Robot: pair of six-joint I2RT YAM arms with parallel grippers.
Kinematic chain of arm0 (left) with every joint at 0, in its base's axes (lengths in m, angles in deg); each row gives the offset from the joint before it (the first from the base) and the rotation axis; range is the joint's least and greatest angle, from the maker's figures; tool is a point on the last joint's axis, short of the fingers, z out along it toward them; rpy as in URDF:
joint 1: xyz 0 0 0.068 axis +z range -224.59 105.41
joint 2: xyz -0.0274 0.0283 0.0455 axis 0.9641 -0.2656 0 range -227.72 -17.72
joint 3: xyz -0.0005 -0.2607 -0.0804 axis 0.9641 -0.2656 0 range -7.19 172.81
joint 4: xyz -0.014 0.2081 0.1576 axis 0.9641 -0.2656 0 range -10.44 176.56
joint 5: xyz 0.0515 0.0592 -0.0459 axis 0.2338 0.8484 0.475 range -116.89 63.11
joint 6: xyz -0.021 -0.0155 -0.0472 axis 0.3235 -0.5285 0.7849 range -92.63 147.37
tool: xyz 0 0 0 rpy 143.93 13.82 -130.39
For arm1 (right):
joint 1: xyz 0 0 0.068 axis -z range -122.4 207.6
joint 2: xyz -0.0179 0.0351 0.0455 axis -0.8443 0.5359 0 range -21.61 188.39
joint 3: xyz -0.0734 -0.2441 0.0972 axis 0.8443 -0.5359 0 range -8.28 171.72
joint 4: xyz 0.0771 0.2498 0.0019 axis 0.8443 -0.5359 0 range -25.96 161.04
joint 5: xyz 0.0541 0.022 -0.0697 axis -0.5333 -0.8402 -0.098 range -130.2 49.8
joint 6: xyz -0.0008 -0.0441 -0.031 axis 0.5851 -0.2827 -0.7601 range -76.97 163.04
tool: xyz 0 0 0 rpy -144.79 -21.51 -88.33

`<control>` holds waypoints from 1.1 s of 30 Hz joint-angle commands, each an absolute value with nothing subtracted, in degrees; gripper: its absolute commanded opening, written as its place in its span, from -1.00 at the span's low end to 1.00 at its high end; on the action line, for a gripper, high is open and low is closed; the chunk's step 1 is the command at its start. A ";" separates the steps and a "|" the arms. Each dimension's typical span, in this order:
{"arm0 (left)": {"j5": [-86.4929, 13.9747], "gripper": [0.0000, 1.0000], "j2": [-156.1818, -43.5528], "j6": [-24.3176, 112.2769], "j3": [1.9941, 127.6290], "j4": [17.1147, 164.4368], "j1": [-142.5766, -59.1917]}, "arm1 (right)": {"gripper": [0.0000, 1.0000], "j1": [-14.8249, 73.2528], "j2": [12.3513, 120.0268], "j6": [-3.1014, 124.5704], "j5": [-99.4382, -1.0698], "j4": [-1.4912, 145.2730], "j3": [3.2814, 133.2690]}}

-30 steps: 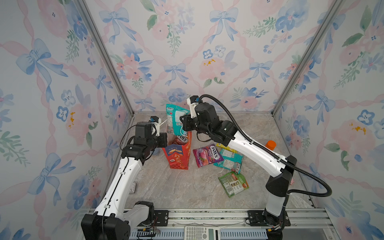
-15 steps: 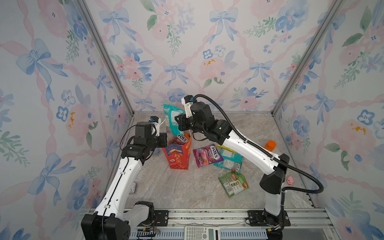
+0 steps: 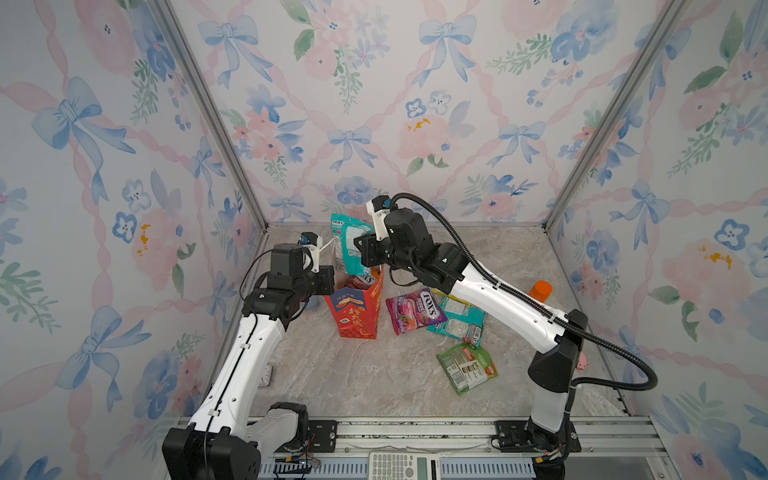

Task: Place the snacks into the paper bag
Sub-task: 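Lower the teal FOX'S bag into the paper bag held by the left gripper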

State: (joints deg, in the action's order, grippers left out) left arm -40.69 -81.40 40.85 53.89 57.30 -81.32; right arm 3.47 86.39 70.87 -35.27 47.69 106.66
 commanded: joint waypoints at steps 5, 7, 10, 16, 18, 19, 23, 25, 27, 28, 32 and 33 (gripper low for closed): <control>-41.02 -1.00 -80.57 39.41 54.32 57.67 -81.26 | -1.00 2.89 80.64 73.43 -33.42 48.76 102.41; -41.12 -1.00 -80.64 39.41 54.32 57.68 -81.27 | -1.00 3.31 79.94 74.41 -33.35 49.21 100.93; -41.11 -1.00 -80.60 39.41 54.32 57.71 -81.27 | -1.00 3.81 79.05 75.90 -33.44 49.99 98.81; -41.08 -1.00 -80.61 39.33 54.42 57.66 -81.20 | -1.00 4.76 78.56 78.23 -34.83 51.34 96.58; -41.07 -1.00 -80.59 39.37 54.51 57.68 -81.23 | -1.00 5.08 78.82 78.45 -35.21 51.55 96.19; -41.14 -1.00 -80.59 39.33 54.48 57.66 -81.27 | -1.00 5.28 78.97 78.45 -35.73 51.75 96.06; -41.05 -1.00 -80.53 39.33 54.46 57.73 -81.27 | -1.00 5.95 79.63 81.15 -37.11 52.32 95.76; -41.07 -1.00 -80.47 39.26 54.40 57.71 -81.28 | -1.00 6.25 79.68 81.53 -37.71 52.61 95.71; -40.94 -1.00 -80.41 39.24 54.33 57.71 -81.27 | -1.00 6.35 79.72 82.17 -38.47 52.93 95.37; -40.93 -1.00 -80.39 39.24 54.32 57.68 -81.30 | -1.00 6.36 79.65 82.19 -38.87 53.10 95.20; -40.87 -1.00 -80.47 39.17 54.28 57.69 -81.20 | -1.00 6.19 78.46 82.61 -39.60 54.32 93.42; -40.90 -1.00 -80.47 39.15 54.29 57.66 -81.19 | -1.00 6.18 78.20 82.64 -39.58 54.34 92.89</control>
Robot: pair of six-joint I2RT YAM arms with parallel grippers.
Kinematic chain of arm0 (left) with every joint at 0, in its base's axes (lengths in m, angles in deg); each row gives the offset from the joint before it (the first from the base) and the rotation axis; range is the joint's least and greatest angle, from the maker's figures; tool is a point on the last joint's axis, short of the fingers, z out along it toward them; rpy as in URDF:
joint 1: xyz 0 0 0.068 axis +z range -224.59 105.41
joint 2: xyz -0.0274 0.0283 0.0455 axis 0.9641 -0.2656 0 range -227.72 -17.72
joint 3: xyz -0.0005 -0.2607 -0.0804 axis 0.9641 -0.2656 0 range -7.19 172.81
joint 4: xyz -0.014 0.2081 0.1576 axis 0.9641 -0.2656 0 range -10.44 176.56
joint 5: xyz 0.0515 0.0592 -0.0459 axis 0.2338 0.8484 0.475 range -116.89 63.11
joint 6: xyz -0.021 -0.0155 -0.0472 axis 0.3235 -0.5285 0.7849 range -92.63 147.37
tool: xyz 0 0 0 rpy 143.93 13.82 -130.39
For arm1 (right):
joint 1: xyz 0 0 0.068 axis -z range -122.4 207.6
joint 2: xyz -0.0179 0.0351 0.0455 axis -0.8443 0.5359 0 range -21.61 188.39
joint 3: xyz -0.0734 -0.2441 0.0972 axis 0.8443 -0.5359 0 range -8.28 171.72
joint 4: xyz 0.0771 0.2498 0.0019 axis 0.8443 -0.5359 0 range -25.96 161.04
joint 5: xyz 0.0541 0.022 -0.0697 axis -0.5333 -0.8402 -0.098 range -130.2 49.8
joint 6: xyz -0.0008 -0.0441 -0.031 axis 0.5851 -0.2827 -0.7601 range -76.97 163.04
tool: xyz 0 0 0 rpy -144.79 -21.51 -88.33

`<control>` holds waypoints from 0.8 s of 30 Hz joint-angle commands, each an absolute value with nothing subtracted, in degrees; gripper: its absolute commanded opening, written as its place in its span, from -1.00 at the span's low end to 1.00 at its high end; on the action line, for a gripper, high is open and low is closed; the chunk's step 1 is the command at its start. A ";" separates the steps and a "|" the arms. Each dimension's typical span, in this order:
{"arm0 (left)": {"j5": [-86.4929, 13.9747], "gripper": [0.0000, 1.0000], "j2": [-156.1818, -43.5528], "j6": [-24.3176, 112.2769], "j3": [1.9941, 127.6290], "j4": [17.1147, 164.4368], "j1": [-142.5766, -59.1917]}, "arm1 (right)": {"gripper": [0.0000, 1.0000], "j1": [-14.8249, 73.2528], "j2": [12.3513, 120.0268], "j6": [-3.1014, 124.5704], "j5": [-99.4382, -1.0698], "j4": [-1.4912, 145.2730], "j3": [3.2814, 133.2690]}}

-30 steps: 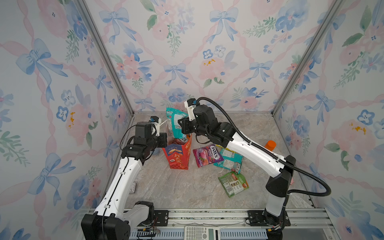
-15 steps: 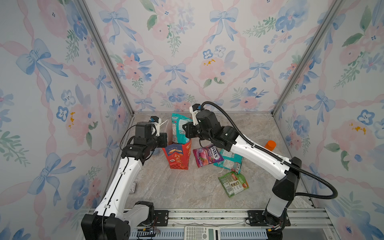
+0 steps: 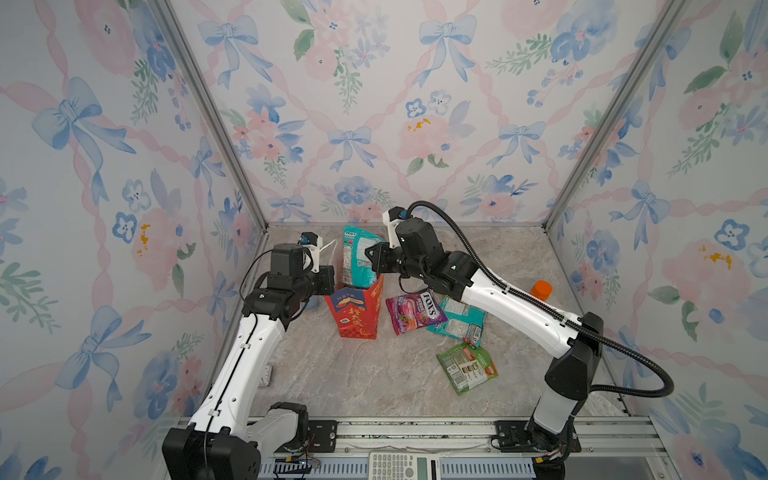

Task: Place the snacks into the paper bag
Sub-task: 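Lower the teal FOX'S bag into the paper bag held by the left gripper, then open the right gripper to release the teal FOX'S bag into the paper bag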

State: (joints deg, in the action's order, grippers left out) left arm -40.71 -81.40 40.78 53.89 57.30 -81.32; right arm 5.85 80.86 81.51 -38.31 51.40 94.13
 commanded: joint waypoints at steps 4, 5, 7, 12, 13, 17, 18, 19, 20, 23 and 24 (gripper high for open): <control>-40.85 -1.00 -80.46 39.15 54.22 57.68 -81.19 | -1.00 6.01 76.77 82.85 -39.37 54.54 90.98; -40.82 -1.00 -80.48 39.15 54.23 57.71 -81.18 | -1.00 5.92 76.50 82.88 -39.40 54.52 90.53; -40.91 -1.00 -80.47 39.20 54.20 57.73 -81.19 | -1.00 5.81 76.22 82.94 -39.40 54.43 89.91; -40.88 -1.00 -80.26 39.22 54.21 57.70 -81.18 | -1.00 5.65 76.34 83.80 -39.71 54.86 88.78; -40.86 -1.00 -80.19 39.16 54.23 57.69 -81.18 | -1.00 5.65 76.47 83.82 -39.84 54.89 88.73; -40.81 -1.00 -80.03 39.15 53.99 57.69 -81.18 | -1.00 5.66 77.24 84.08 -41.11 55.24 89.08; -40.85 -1.00 -80.04 39.13 53.99 57.67 -81.18 | -1.00 5.62 77.50 84.00 -41.25 55.13 89.18; -40.82 -1.00 -80.04 39.15 53.98 57.69 -81.19 | -1.00 5.59 77.67 83.99 -41.44 55.03 89.26; -40.78 -1.00 -80.02 39.16 54.00 57.69 -81.18 | -1.00 5.65 77.90 84.00 -41.61 54.95 89.36; -40.83 -1.00 -80.14 39.15 54.19 57.70 -81.16 | -1.00 5.74 78.57 84.23 -42.29 54.68 89.60; -40.81 -1.00 -80.16 39.15 54.16 57.73 -81.19 | -1.00 5.83 78.73 84.35 -42.31 54.66 89.58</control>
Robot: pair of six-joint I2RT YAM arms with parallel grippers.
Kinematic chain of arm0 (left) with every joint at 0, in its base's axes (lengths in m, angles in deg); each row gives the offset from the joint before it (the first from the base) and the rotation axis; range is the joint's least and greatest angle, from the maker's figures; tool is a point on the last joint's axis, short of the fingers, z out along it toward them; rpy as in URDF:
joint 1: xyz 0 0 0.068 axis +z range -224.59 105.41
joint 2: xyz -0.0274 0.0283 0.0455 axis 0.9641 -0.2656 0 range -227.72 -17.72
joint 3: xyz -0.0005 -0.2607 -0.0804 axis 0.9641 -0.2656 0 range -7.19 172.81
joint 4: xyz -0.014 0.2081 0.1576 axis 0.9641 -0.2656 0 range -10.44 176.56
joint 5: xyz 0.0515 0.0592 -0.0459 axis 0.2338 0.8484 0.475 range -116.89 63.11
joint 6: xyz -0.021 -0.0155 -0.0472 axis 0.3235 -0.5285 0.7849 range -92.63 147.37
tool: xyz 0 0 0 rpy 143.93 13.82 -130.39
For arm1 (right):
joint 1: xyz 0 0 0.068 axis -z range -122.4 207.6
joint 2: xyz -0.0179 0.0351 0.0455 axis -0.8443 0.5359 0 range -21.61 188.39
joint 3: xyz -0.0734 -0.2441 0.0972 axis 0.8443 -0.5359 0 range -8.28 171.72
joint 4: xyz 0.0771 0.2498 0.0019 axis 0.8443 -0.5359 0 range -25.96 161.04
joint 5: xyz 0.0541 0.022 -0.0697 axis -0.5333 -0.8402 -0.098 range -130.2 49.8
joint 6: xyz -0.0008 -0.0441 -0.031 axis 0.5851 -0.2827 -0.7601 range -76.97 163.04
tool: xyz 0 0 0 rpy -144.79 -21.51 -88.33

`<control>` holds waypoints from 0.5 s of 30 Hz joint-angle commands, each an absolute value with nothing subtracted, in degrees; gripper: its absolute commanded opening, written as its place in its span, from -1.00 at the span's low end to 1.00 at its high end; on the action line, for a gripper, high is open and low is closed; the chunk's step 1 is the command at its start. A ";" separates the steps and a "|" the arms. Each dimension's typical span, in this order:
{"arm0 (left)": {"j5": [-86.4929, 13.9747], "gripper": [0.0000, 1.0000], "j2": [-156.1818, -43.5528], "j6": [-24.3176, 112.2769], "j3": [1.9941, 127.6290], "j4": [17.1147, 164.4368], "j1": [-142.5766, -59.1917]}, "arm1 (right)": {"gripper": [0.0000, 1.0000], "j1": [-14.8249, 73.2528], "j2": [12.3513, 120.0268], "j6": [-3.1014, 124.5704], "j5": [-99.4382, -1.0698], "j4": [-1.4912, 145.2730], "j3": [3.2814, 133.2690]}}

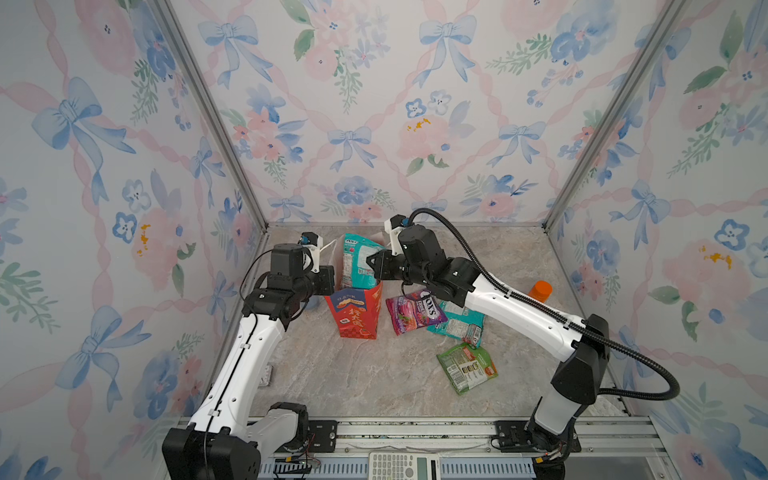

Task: Place the snacks into the paper bag
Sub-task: 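Open the right gripper to release the teal FOX'S bag into the paper bag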

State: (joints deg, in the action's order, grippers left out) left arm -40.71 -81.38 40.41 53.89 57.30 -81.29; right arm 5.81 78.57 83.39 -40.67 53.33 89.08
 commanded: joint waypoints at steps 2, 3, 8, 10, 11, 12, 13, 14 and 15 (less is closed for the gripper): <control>-40.90 -1.00 -80.21 39.06 54.28 57.68 -81.18 | -1.00 5.97 78.99 84.34 -42.66 54.64 89.91; -40.83 -1.00 -80.25 39.06 54.30 57.77 -81.19 | -1.00 5.97 79.07 84.24 -42.81 54.60 89.90; -40.86 -1.00 -80.22 39.06 54.21 57.67 -81.19 | -1.00 5.64 78.52 83.40 -44.36 55.88 89.37; -40.94 -1.00 -80.37 39.06 54.20 57.69 -81.18 | -1.00 5.52 78.11 83.05 -44.85 56.23 88.94; -40.90 -1.00 -80.46 39.15 54.29 57.72 -81.19 | -1.00 5.48 77.92 83.03 -44.86 56.08 88.77; -40.93 -1.00 -80.48 39.15 54.33 57.68 -81.18 | -1.00 5.48 77.82 83.07 -44.86 56.00 88.62; -40.99 -1.00 -80.47 39.15 54.36 57.71 -81.18 | -1.00 5.48 77.72 83.19 -44.83 55.85 88.43; -41.06 -1.00 -80.40 39.17 54.42 57.69 -81.18 | -1.00 5.48 77.57 83.35 -44.86 55.84 88.15; -40.99 -1.00 -80.47 39.15 54.35 57.71 -81.13 | -1.00 5.39 77.53 83.57 -44.86 55.94 87.81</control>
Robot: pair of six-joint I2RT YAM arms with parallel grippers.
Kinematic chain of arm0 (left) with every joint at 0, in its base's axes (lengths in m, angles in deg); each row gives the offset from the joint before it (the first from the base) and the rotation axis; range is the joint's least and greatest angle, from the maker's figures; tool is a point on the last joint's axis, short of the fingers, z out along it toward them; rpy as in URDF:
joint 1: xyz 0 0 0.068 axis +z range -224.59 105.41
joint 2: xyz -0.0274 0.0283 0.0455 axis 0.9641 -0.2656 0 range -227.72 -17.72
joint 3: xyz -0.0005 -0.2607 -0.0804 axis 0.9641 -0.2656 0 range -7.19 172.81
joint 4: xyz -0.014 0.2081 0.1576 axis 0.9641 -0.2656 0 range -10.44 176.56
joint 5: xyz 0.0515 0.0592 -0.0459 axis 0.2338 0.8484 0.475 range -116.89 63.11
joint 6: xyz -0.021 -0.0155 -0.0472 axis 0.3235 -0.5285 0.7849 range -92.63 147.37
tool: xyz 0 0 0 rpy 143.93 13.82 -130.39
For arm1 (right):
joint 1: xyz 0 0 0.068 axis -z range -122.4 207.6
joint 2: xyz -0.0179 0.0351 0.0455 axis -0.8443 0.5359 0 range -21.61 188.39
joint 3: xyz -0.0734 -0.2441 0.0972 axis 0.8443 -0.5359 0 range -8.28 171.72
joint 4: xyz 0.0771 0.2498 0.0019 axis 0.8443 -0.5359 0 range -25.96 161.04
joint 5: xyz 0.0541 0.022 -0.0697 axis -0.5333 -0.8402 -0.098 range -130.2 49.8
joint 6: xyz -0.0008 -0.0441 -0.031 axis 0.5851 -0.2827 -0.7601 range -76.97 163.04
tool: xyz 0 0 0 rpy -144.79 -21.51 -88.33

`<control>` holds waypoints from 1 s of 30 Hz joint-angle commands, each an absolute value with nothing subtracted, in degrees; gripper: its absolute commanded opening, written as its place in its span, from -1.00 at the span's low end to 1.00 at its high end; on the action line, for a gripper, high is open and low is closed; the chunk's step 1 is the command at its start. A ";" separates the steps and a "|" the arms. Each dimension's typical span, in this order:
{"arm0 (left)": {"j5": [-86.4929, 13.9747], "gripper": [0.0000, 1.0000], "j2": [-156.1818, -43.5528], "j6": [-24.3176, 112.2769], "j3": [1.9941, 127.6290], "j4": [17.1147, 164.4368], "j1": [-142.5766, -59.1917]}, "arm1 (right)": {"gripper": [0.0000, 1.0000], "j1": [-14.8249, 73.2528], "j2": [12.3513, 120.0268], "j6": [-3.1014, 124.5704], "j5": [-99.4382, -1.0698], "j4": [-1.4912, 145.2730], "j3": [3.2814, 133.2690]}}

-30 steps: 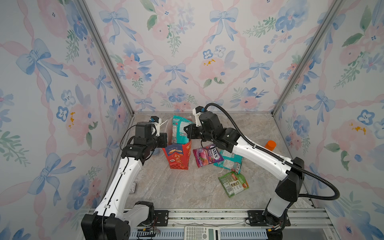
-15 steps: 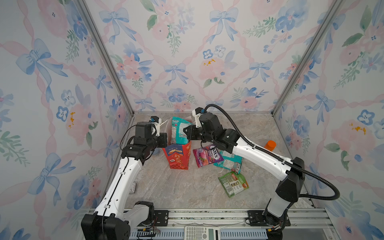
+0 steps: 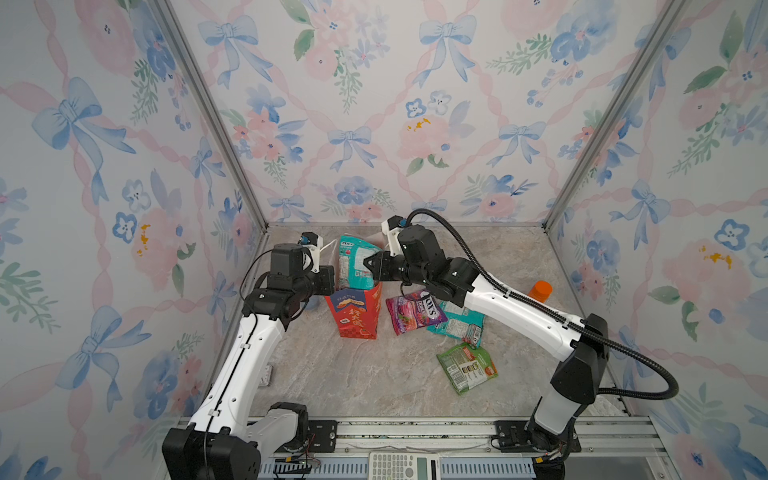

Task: Place the snacks into the paper bag
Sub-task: 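Open the right gripper to release the teal FOX'S bag into the paper bag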

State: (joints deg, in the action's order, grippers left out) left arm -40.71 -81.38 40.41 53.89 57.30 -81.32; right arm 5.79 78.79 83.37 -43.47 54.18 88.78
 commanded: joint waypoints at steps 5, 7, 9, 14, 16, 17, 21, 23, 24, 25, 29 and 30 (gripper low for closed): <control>-41.01 -1.00 -80.32 39.15 54.25 57.68 -81.09 | -1.00 5.33 77.27 84.57 -44.78 56.32 86.31; -41.02 -1.00 -80.36 39.15 54.24 57.72 -81.13 | -1.00 5.36 77.27 84.65 -44.77 56.34 86.02; -41.00 -1.00 -80.47 39.28 54.33 57.71 -81.16 | -1.00 5.48 77.47 84.54 -44.86 55.98 86.11; -41.06 -1.00 -80.51 39.19 54.60 57.65 -81.15 | -0.31 6.22 77.27 84.16 -44.42 55.57 87.32; -41.13 -1.00 -80.48 39.24 54.58 57.65 -81.18 | -0.05 6.44 77.14 83.46 -44.29 55.09 88.10; -41.04 -1.00 -80.48 39.24 54.58 57.67 -81.09 | 0.08 6.52 76.93 83.10 -44.15 54.84 88.32; -41.14 -1.00 -80.48 39.30 54.66 57.71 -81.10 | 0.30 6.87 75.97 82.55 -43.45 54.86 88.40; -41.06 -1.00 -80.48 39.25 54.71 57.69 -81.10 | 0.32 7.04 75.54 82.26 -43.54 54.86 88.40; -41.07 -1.00 -80.48 39.24 54.73 57.73 -81.10 | 0.33 7.06 75.36 82.02 -43.75 55.00 88.40; -41.03 -1.00 -80.51 39.24 54.80 57.69 -81.09 | 0.34 7.05 75.09 81.84 -43.96 55.20 88.40; -41.05 -1.00 -80.63 39.32 54.95 57.68 -81.09 | 0.42 7.26 74.21 80.88 -46.87 57.18 88.13; -41.08 -1.00 -80.67 39.33 54.95 57.66 -81.10 | 0.45 7.43 74.10 80.76 -47.85 57.78 88.01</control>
